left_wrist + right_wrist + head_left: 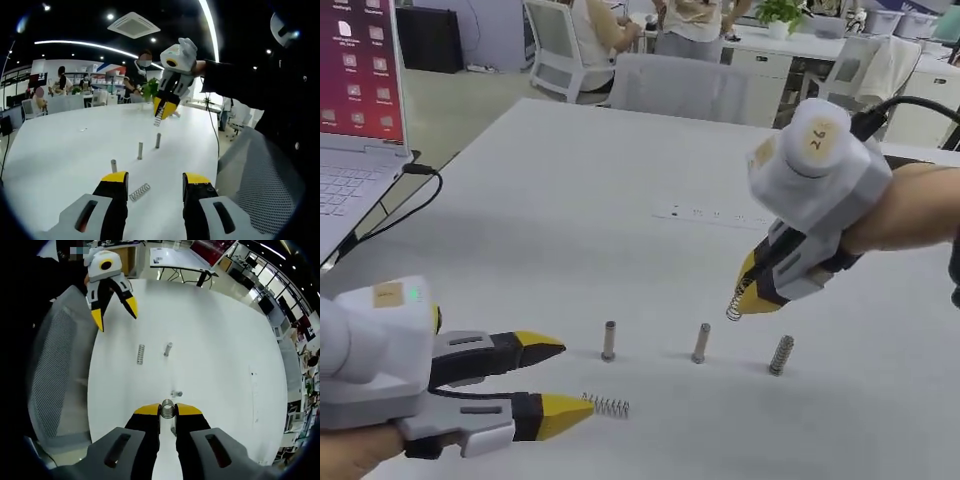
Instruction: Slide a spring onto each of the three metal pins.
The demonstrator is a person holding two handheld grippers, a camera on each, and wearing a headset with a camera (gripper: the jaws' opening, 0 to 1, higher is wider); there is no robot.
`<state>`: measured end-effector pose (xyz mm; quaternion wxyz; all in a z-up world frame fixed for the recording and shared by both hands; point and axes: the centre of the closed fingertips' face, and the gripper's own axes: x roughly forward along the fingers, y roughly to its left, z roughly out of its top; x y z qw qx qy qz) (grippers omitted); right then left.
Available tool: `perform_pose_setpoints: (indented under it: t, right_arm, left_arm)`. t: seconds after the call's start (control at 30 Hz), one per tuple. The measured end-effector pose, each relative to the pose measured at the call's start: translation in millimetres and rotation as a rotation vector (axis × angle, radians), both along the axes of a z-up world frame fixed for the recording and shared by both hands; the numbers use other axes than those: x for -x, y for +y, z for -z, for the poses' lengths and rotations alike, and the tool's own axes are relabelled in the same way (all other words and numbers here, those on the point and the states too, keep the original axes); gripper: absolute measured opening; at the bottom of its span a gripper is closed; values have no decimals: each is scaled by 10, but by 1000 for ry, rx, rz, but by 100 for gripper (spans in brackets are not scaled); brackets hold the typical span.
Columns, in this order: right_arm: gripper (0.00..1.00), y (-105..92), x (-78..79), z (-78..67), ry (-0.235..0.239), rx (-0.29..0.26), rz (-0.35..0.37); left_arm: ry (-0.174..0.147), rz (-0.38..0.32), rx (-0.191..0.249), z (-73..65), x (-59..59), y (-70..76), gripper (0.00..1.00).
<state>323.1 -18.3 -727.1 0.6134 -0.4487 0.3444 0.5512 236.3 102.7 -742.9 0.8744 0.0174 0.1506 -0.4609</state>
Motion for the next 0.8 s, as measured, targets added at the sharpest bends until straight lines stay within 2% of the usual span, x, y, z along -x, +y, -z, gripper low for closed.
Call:
perform_pose_setpoints:
  t: [0.2,0.33,0.6,0.8]
  right_arm:
    - [8,38,-140,98,-21,13,7]
    - [8,93,-187,153,-10,2,9]
    - [8,127,-280,353,22,19,20]
    - [8,136,-318,430,42,22,26]
  left_arm:
    - [3,-4,1,4,-18,7,37]
    - [3,-9,2,8,-29,16,37]
    - [9,-14,3,22,-25,20,37]
    - [10,-21,5,20,-40,25,37]
